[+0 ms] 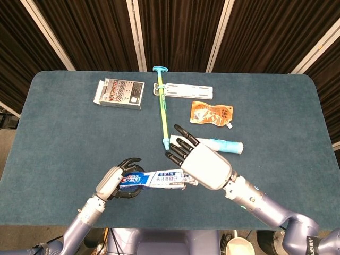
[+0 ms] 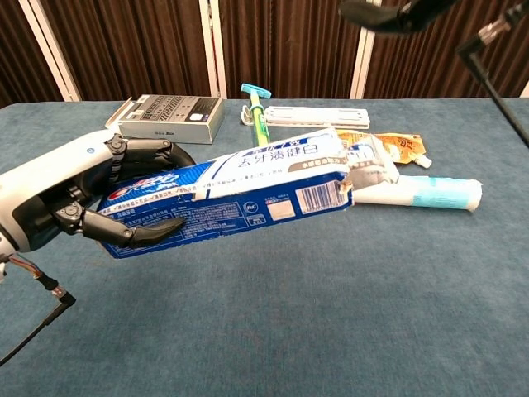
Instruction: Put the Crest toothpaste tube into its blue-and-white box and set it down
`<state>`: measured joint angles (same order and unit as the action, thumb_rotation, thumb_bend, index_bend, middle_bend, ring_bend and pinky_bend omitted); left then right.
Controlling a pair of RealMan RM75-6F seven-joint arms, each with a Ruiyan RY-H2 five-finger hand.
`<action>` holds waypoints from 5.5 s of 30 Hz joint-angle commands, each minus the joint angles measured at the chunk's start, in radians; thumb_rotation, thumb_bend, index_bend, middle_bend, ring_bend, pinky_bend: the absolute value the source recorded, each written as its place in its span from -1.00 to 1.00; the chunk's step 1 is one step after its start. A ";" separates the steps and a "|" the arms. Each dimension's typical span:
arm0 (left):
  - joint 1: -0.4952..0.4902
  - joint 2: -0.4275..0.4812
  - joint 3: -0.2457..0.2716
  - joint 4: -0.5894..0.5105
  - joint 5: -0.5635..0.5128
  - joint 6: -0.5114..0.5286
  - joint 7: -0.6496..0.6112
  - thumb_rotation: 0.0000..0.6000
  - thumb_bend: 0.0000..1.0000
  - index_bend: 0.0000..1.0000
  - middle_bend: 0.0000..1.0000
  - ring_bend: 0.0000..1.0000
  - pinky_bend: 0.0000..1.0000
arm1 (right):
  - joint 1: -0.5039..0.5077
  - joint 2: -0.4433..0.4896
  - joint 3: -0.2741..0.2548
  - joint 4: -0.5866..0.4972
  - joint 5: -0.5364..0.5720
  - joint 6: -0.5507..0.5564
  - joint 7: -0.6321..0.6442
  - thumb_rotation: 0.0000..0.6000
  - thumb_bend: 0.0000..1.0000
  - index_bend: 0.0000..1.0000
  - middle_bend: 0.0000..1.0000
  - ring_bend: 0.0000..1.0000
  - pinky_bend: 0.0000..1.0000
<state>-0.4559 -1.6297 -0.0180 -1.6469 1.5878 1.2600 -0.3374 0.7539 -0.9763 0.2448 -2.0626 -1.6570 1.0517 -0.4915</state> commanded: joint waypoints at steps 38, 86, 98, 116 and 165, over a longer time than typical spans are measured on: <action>0.022 0.333 0.059 0.176 0.288 0.352 -1.205 1.00 -0.30 -0.17 -0.28 -0.73 -0.69 | -0.194 -0.159 0.019 0.497 -0.110 0.543 0.352 1.00 0.03 -0.39 -0.42 -0.48 -1.00; -0.072 0.090 0.046 0.176 0.054 -0.072 -0.281 1.00 -0.13 0.10 -0.06 -0.62 -0.61 | -0.247 -0.156 -0.008 0.570 -0.098 0.573 0.426 1.00 0.03 -0.31 -0.42 -0.48 -1.00; -0.080 0.084 0.043 0.184 0.014 -0.116 -0.156 1.00 -0.13 0.07 -0.09 -0.63 -0.61 | -0.242 -0.195 -0.012 0.617 -0.087 0.568 0.466 1.00 0.03 -0.31 -0.42 -0.48 -1.00; -0.075 0.004 0.046 0.299 -0.011 -0.136 -0.103 1.00 -0.23 -0.05 -0.26 -0.71 -0.62 | -0.209 -0.257 -0.009 0.672 -0.059 0.524 0.494 1.00 0.03 -0.31 -0.42 -0.48 -1.00; 0.096 0.509 0.023 -0.103 -0.046 0.147 0.547 1.00 -0.67 -0.42 -0.69 -1.00 -0.90 | -0.267 -0.364 -0.210 0.954 0.031 0.239 0.658 1.00 0.03 -0.31 -0.42 -0.49 -1.00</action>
<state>-0.3766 -1.1253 0.0001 -1.7733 1.5253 1.3865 0.2167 0.4915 -1.3241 0.0451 -1.1369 -1.6474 1.3126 0.1587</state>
